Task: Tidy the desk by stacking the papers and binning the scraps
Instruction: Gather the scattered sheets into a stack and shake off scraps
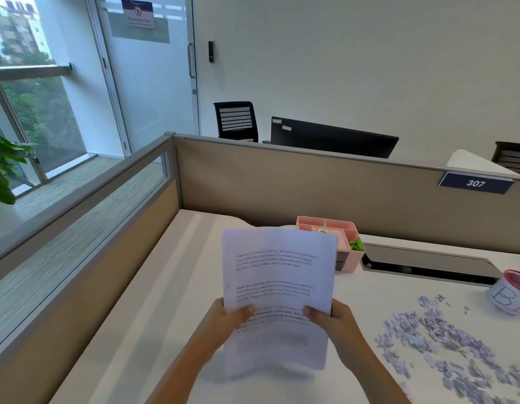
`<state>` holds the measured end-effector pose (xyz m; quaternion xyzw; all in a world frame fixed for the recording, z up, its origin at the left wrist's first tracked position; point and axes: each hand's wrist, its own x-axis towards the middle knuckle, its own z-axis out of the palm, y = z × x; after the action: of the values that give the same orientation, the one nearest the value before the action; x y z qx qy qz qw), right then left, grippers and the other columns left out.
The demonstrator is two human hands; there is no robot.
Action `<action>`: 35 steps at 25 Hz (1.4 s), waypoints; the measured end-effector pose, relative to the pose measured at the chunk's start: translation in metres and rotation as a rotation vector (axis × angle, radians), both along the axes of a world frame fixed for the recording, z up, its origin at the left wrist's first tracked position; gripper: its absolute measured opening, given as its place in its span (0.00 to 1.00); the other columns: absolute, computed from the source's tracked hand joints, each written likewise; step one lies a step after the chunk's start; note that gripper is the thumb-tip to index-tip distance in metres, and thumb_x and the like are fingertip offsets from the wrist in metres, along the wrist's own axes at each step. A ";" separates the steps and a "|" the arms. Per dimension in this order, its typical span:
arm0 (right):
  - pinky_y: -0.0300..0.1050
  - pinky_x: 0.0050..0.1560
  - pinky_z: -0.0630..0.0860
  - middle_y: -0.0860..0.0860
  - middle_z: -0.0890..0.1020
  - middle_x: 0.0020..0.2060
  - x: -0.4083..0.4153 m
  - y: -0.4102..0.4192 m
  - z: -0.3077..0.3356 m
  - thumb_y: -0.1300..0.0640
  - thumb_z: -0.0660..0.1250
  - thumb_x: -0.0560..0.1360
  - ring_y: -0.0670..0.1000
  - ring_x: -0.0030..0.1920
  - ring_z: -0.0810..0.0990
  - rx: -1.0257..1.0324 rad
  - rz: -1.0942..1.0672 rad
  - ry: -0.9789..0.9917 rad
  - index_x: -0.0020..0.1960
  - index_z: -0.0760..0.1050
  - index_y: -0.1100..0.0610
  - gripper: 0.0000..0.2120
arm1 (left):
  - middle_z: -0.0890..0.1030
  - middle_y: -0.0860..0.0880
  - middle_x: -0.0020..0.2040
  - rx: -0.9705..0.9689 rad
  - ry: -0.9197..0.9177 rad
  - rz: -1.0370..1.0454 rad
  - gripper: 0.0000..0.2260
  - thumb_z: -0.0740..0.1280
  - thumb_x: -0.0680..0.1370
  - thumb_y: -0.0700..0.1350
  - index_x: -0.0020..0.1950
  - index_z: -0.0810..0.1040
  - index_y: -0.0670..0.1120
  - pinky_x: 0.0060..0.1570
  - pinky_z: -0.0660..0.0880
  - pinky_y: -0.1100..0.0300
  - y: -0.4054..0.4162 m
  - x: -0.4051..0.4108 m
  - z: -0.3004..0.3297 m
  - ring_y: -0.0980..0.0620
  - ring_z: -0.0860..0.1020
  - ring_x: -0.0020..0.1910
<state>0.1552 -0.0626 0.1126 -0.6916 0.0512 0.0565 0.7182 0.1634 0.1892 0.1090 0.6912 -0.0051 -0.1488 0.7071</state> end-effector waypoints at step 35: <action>0.43 0.31 0.81 0.51 0.84 0.42 0.027 0.044 -0.099 0.58 0.75 0.69 0.51 0.39 0.83 -0.362 -0.062 0.354 0.47 0.79 0.56 0.09 | 0.84 0.51 0.47 0.310 0.243 0.257 0.15 0.75 0.72 0.43 0.57 0.78 0.46 0.43 0.77 0.59 0.023 0.048 -0.097 0.51 0.82 0.46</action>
<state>0.1825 -0.0182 0.0137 -0.7862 0.2068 0.1446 0.5641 0.2109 0.2124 0.0122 0.7635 0.1909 -0.1388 0.6011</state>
